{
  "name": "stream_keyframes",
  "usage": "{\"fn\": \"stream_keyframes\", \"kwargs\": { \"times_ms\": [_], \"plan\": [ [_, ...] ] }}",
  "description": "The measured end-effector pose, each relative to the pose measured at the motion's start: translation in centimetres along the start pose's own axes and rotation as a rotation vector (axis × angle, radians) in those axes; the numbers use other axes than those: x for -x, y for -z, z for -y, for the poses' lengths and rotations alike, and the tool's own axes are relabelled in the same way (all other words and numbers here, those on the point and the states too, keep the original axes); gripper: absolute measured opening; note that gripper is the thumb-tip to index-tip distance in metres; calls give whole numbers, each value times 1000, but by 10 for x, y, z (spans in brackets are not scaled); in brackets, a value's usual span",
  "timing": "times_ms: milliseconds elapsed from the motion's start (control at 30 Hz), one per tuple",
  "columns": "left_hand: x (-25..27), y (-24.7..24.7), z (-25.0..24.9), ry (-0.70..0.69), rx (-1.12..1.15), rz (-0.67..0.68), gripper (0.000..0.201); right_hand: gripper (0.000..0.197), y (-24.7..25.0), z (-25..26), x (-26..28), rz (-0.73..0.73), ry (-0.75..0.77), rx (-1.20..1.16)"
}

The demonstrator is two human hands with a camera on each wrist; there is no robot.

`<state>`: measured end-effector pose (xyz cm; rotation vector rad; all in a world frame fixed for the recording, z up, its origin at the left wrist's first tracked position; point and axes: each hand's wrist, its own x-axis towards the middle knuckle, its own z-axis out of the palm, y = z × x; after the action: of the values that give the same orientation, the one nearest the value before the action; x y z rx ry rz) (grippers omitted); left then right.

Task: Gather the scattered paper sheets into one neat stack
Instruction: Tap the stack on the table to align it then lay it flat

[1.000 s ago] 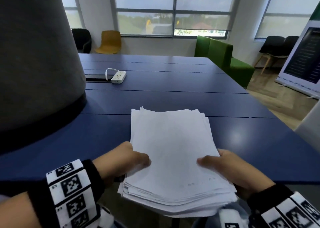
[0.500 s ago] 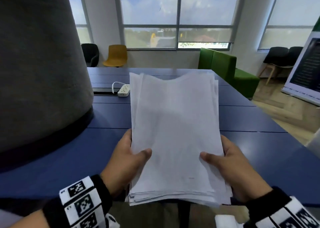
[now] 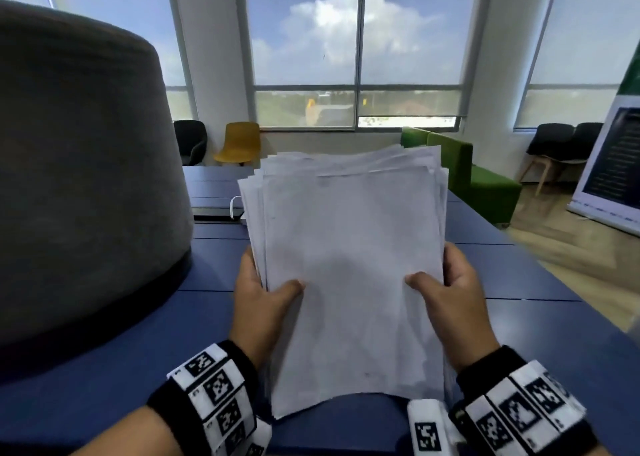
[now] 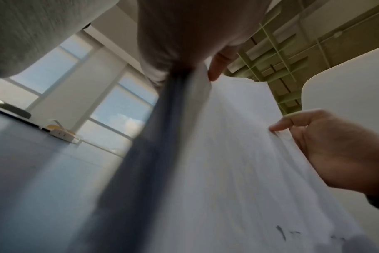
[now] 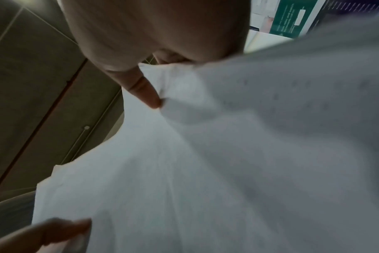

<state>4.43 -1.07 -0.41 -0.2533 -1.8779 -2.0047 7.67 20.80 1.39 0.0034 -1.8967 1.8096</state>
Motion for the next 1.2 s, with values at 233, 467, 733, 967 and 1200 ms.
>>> {"fn": "stream_keyframes", "kwargs": {
  "times_ms": [233,467,733,967,1200],
  "plan": [
    [-4,-9,-16,-122,77,-33,56,45,-6,5,-1,-97,178,-80],
    [-7,-3,-23,-156,170,-34,55,52,-6,15,5,-56,285,-100],
    [-12,-4,-47,-283,98,-44,88,67,-13,38,-5,-168,357,-83],
    [-24,-3,-80,-530,-75,57,96,103,-11,76,-15,-145,592,327],
    [-34,4,-89,-476,-175,114,67,59,-12,80,-25,-244,576,617]
  ]
}}
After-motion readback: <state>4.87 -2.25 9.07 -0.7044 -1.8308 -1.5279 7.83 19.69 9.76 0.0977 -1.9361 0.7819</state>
